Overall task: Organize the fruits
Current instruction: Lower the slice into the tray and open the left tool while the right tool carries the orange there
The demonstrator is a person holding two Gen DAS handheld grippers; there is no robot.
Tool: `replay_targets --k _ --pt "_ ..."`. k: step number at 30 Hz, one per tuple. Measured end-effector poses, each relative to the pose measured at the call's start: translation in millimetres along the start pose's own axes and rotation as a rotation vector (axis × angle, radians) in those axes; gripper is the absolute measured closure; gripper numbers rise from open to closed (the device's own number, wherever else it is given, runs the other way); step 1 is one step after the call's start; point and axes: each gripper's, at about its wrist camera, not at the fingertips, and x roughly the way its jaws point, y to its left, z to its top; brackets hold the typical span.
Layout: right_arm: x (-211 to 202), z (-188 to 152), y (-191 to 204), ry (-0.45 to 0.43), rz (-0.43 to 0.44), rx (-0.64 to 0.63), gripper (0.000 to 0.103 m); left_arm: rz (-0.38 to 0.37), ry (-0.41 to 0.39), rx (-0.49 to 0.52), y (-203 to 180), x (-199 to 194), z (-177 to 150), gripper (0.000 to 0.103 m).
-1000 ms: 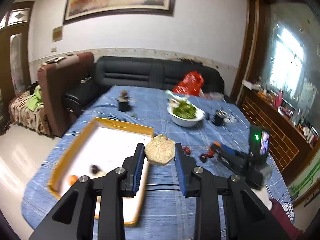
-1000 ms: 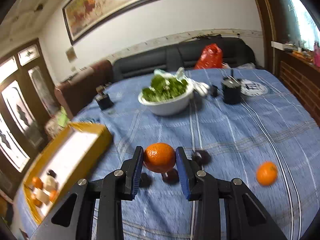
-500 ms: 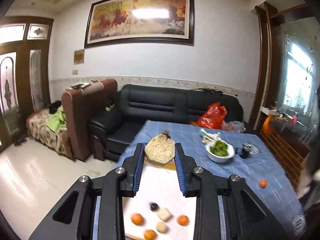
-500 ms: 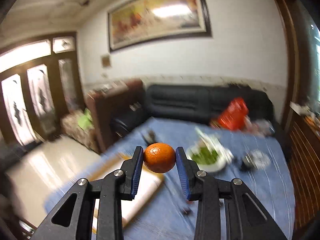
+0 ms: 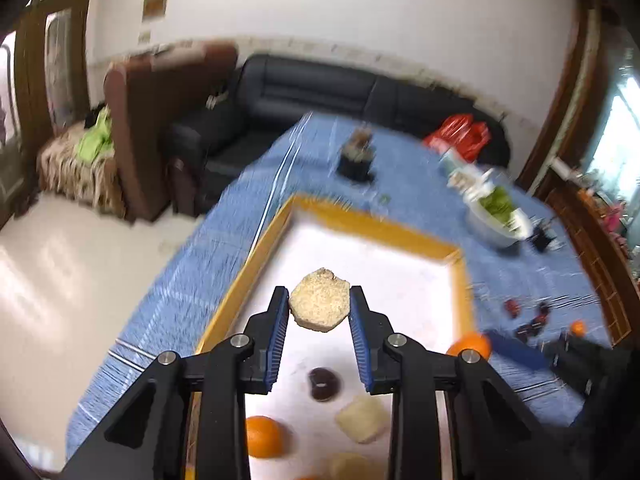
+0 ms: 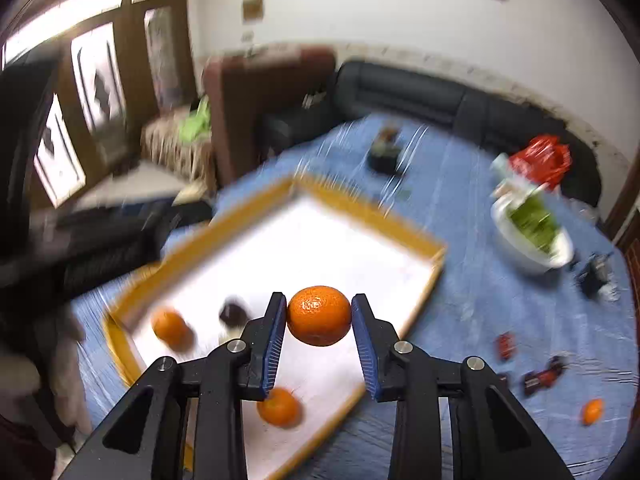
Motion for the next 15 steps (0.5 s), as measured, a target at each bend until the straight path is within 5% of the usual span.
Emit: replay_targets --k 8,11,15 --pt "57 -18 9 0.081 0.009 -0.011 0.065 -0.011 0.126 -0.071 18 43 -13 0.073" --pt "51 -18 17 0.082 0.008 -0.017 0.064 -0.028 0.122 -0.096 14 39 -13 0.051" --pt "30 -14 17 0.050 0.040 -0.027 0.064 -0.028 0.085 -0.116 9 22 -11 0.046"
